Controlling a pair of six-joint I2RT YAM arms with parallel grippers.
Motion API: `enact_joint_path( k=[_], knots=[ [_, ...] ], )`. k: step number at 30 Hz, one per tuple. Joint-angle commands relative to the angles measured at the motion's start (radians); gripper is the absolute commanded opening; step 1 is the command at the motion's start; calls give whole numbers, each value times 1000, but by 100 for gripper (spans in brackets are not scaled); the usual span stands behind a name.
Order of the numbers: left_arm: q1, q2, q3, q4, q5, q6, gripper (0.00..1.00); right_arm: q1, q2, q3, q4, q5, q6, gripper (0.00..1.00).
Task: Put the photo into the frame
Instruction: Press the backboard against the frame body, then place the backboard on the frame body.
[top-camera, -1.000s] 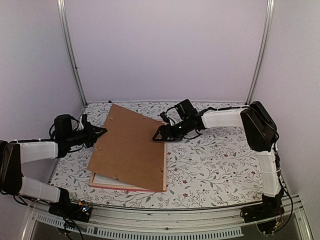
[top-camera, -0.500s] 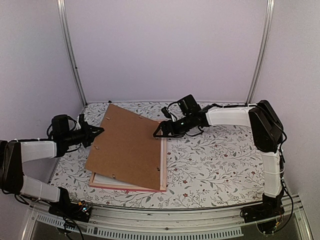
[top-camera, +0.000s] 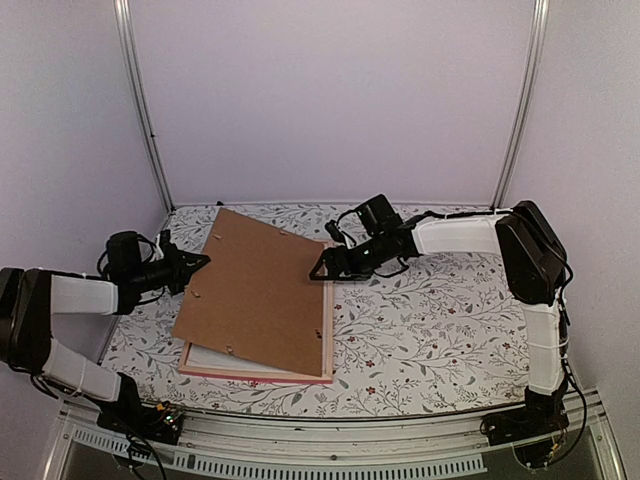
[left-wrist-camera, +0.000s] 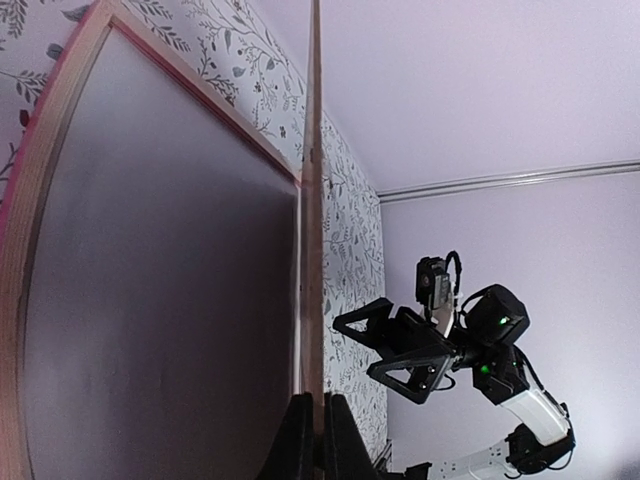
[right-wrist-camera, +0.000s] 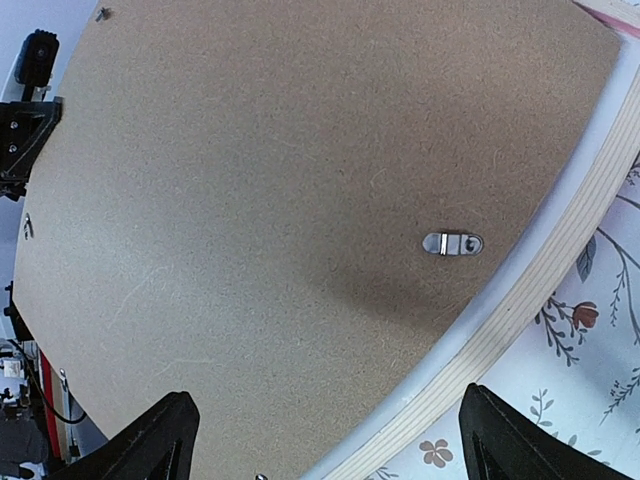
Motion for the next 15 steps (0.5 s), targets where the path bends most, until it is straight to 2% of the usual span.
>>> enact_joint_path(
  k=[1,15],
  knots=[
    [11,24,2,134,42,-43,0,-8,-32,-16,-2,14,-6,94],
    [9,75,7,168,46,-47,0,-12,-38,-32,3,20,-5,94]
  ],
)
